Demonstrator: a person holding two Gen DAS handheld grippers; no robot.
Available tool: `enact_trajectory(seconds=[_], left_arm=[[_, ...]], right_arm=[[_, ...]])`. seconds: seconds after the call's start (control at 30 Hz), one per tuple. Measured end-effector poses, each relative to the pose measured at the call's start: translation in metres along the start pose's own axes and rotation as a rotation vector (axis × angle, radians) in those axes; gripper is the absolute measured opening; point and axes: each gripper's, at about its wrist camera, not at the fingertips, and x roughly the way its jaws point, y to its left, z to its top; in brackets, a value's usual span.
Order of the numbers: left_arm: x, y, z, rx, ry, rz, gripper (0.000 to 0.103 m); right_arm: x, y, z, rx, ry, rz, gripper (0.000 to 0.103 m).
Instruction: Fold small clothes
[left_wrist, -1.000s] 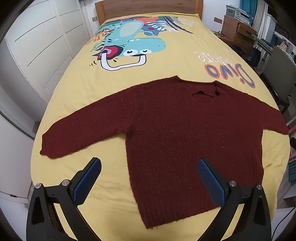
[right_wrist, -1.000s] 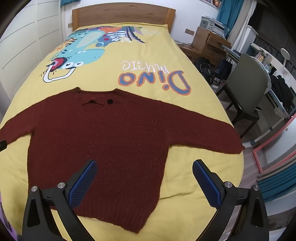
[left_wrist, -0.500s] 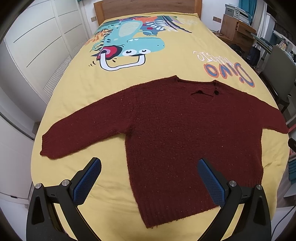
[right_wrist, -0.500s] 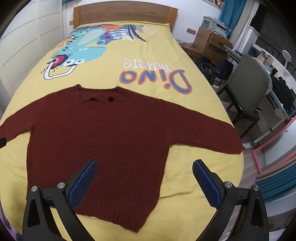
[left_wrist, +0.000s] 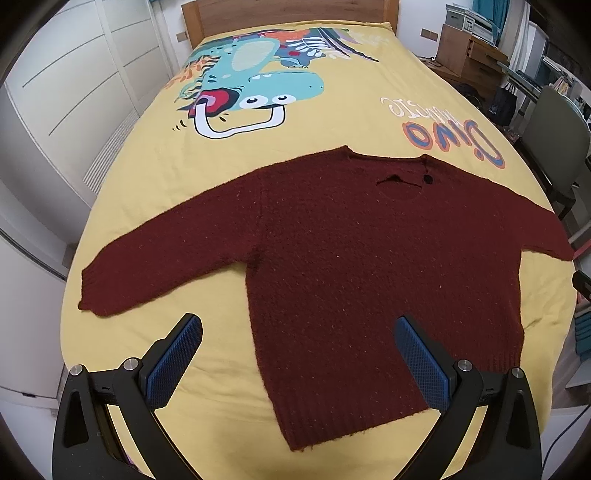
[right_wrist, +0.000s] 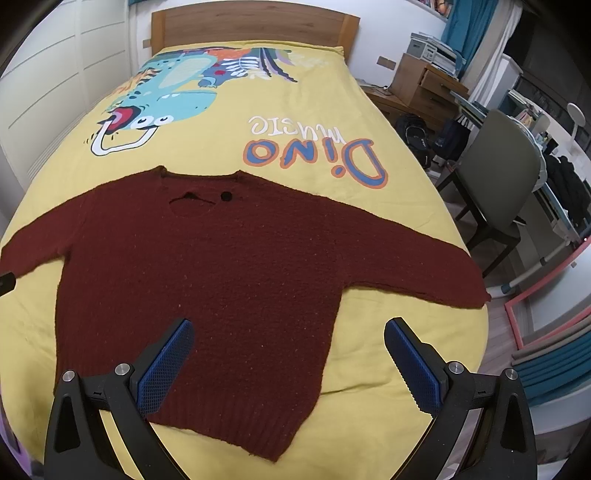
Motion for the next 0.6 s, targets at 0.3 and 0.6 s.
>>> enact_trajectory(seconds=[0.3, 0.6], left_arm=[[0.0007, 0.0004, -0.0007, 0.003, 0.001, 0.012, 0.102], [0.0009, -0.0001, -0.0007, 0.01, 0.002, 0.015, 0.102]], right_arm=[[-0.0012, 0.0038, -0.0008, -0.01, 0.005, 0.006, 0.103], [-0.0009, 0.0038, -0.0017, -0.012, 0.009, 0.002, 0.103]])
